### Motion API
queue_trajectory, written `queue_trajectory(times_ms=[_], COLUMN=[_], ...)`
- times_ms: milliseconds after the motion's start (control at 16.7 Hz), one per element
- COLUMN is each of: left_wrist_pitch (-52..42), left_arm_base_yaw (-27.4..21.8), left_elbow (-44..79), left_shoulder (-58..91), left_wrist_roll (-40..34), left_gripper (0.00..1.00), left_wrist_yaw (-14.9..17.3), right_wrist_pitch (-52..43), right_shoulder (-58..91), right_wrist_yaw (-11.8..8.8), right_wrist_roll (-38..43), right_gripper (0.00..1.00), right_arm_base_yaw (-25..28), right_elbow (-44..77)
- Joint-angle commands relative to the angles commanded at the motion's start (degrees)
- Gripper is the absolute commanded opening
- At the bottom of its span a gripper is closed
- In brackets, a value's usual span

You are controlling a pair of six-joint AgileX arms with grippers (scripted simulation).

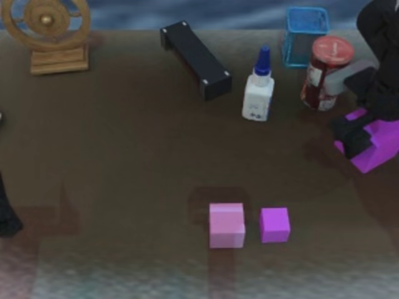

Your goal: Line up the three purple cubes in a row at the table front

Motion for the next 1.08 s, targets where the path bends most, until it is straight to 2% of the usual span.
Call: queue_trajectory(times_ms=[180, 420, 600, 1080], left_wrist_pitch=[0.0, 0.0, 0.0, 0.0], left_arm_base_yaw=[0.0, 0.0, 0.0, 0.0], left_elbow=[0.0, 0.0, 0.0, 0.0], left_shoulder=[0.0, 0.0, 0.0, 0.0], left_wrist_roll=[0.0, 0.0, 0.0, 0.0], left_gripper=[1.0, 1.0, 1.0, 1.0], left_wrist_yaw=[0.0, 0.0, 0.0, 0.0], right_wrist_pitch=[-0.17, -3.27, -7.06, -17.43], right_shoulder=[0.62, 4.56, 9.07, 20.27], right_wrist_yaw=[-0.01, 0.09, 0.18, 0.27], right_wrist_roll=[0.8, 9.11, 21.54, 62.81], right_gripper=[0.0, 0.0, 0.0, 0.0], right_arm_base_yaw=[0.3, 6.3, 13.52, 35.68], right_elbow=[0.56, 7.17, 14.63, 35.2])
